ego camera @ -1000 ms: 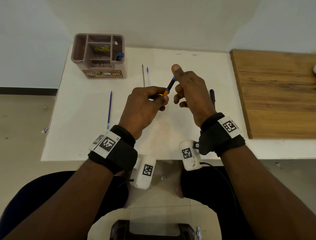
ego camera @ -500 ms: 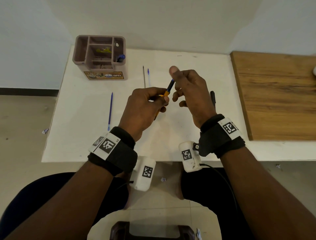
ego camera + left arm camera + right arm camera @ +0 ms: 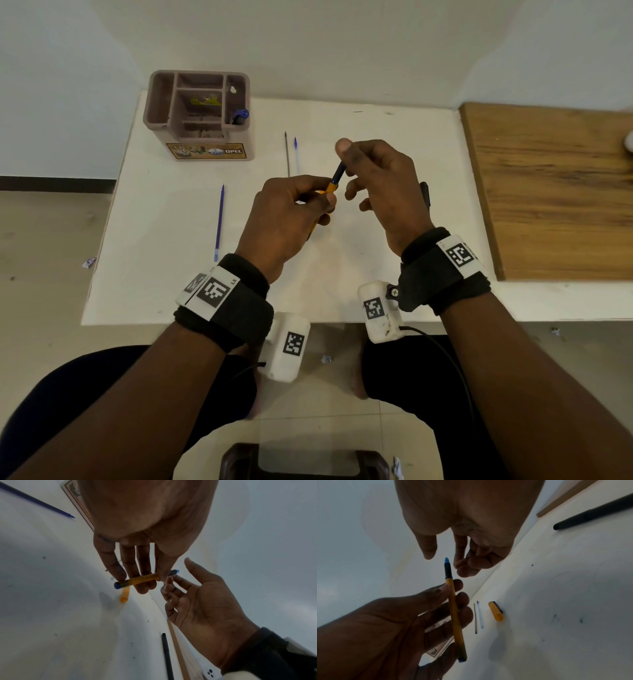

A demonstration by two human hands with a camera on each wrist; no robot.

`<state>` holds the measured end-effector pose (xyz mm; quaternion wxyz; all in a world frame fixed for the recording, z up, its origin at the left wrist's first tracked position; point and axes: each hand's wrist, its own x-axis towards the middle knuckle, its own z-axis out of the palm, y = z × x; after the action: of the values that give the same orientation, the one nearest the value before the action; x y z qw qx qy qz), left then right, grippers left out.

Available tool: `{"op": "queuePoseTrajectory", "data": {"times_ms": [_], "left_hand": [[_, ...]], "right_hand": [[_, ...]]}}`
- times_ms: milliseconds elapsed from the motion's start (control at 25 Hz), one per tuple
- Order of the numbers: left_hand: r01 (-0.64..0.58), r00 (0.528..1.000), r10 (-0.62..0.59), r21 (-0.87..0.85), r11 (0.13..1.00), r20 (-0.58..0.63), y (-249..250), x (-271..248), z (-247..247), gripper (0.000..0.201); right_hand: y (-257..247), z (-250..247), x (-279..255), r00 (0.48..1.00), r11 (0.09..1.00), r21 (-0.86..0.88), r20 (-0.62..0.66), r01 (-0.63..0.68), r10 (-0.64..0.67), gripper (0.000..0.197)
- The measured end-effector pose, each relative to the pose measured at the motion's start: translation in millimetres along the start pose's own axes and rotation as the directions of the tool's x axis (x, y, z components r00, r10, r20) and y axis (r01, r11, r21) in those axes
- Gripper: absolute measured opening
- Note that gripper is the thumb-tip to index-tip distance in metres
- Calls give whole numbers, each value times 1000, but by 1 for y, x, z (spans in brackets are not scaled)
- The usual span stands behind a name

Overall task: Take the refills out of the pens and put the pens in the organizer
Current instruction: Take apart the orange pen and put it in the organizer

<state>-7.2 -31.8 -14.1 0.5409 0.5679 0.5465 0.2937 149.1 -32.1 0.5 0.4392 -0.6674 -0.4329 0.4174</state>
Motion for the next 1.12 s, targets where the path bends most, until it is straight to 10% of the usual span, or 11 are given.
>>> {"op": "queuePoseTrajectory", "data": {"times_ms": [1120], "left_hand": [[43, 999, -43, -14, 999, 1, 2, 2, -3, 26]], "right_hand": [[2, -6, 2, 996, 996, 8, 7, 90, -91, 20]]}}
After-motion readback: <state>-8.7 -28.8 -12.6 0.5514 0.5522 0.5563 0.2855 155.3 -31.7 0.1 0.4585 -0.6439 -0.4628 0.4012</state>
